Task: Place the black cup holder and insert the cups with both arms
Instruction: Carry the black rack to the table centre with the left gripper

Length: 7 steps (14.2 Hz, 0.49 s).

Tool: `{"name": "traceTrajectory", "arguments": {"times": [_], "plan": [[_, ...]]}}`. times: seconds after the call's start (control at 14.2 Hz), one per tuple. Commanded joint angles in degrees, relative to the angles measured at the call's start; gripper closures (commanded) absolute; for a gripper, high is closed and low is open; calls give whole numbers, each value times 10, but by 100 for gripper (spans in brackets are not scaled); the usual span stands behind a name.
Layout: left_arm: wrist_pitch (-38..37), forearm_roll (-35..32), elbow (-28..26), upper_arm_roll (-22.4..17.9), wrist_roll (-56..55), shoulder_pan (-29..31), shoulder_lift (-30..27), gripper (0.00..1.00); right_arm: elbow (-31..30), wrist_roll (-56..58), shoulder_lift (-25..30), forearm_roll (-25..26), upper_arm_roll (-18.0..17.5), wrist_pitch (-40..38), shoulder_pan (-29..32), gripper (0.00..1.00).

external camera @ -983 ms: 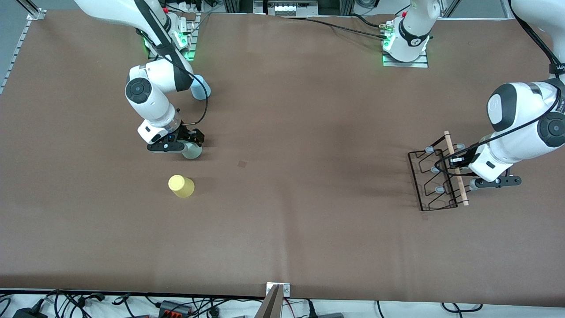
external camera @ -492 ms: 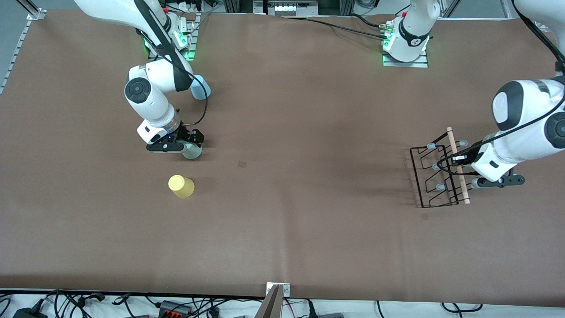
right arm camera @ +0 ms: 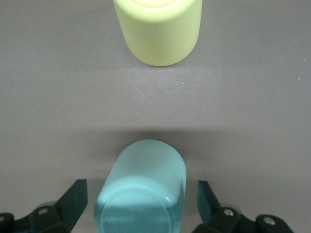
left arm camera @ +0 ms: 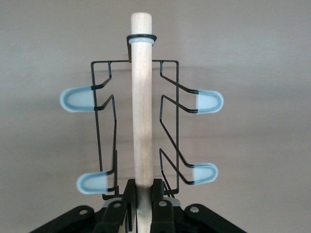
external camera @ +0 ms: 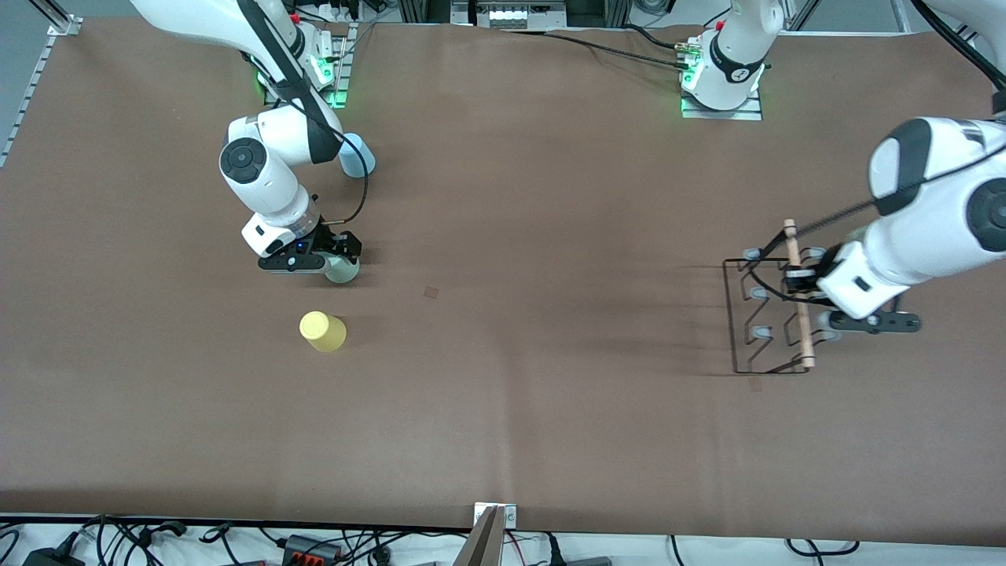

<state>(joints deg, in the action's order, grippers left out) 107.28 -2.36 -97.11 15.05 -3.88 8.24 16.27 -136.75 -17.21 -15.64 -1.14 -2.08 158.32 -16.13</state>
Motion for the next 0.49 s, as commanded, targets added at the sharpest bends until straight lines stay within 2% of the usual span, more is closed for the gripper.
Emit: {"name": "traceTrajectory", "arguments": {"times": [0.0, 0.14, 0.35, 0.42], "plan": [[-8, -3, 14, 58, -6, -1, -1, 99, -3, 3, 1, -4, 2, 10, -2, 18], [1, 4, 45, 96, -15, -12, 23, 99, -3, 3, 1, -4, 2, 10, -2, 36], [3, 12, 71, 104, -80, -84, 45, 99, -3, 3, 1, -4, 2, 10, -3, 54], [6, 10, 79, 103, -124, -116, 58, 99, -3, 3, 2, -4, 2, 9, -3, 64]]}}
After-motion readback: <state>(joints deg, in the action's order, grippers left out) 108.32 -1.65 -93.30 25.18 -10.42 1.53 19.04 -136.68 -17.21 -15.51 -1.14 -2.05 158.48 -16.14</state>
